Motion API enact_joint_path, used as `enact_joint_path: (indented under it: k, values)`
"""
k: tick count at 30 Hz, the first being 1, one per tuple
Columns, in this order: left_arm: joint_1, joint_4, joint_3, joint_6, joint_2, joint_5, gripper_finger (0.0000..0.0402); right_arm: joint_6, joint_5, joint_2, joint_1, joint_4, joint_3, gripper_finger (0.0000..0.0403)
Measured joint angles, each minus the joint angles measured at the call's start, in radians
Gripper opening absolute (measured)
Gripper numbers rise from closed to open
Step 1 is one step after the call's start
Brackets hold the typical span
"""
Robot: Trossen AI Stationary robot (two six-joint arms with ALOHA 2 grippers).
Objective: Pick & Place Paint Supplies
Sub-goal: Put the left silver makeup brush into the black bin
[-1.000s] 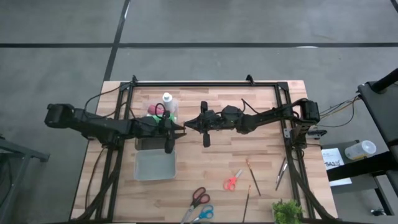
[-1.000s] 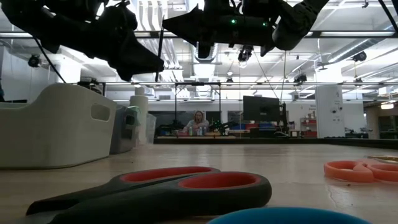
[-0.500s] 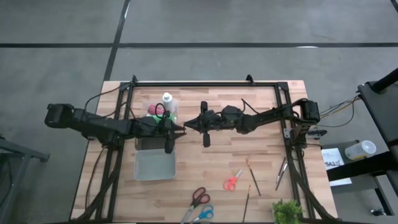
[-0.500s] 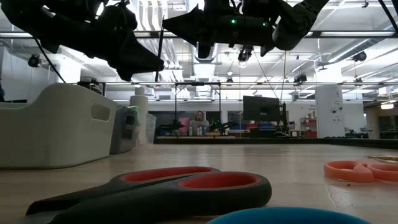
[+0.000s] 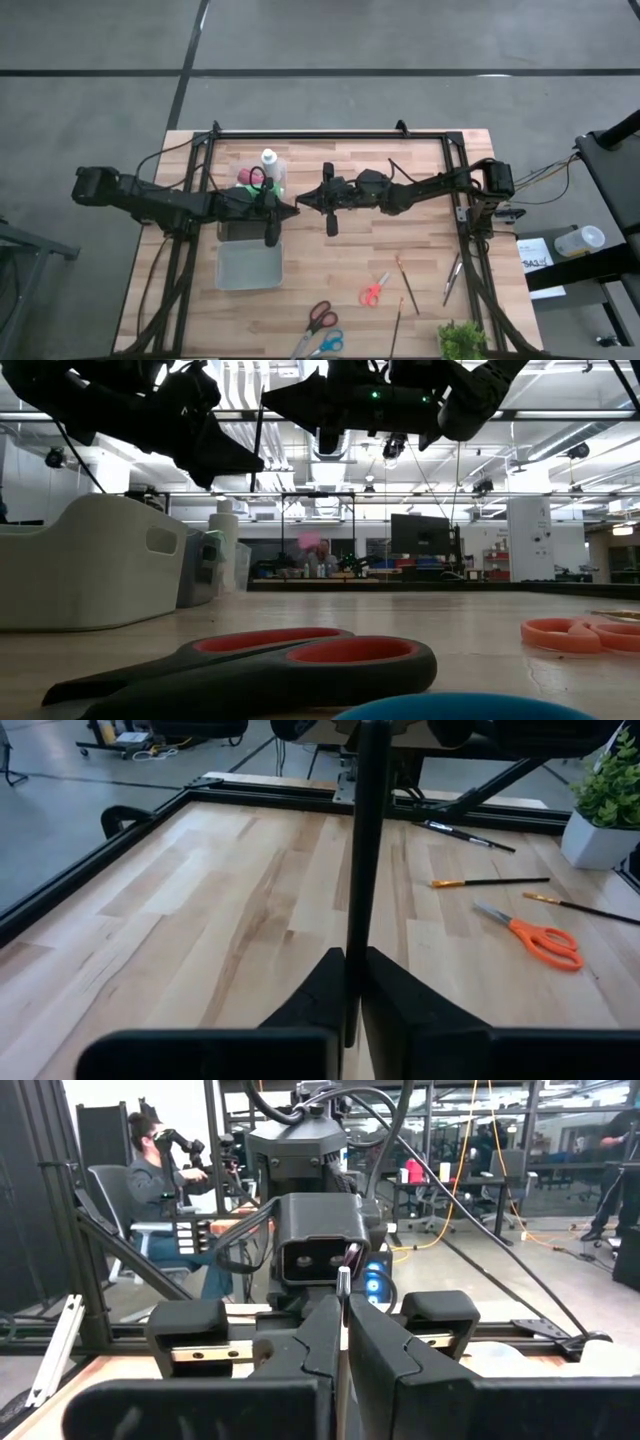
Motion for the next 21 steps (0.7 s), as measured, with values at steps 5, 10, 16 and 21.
enact_joint_path:
  k: [5, 10, 16, 21]
  values:
    - [0.000, -0.001, 0.000, 0.003, 0.000, 0.000, 0.0030, 0.000, 0.000, 0.000, 0.000, 0.000, 0.000, 0.0012]
    - [0.000, -0.002, 0.000, 0.003, 0.000, -0.003, 0.0031, -0.015, 0.000, 0.000, 0.000, -0.001, 0.000, 0.0012]
    - [0.000, -0.004, 0.000, 0.003, 0.000, -0.003, 0.0032, -0.017, 0.000, 0.000, 0.000, -0.004, 0.000, 0.0012]
    - [0.000, -0.015, 0.000, 0.003, 0.000, -0.003, 0.0033, -0.074, -0.001, 0.000, 0.001, -0.020, 0.000, 0.0013]
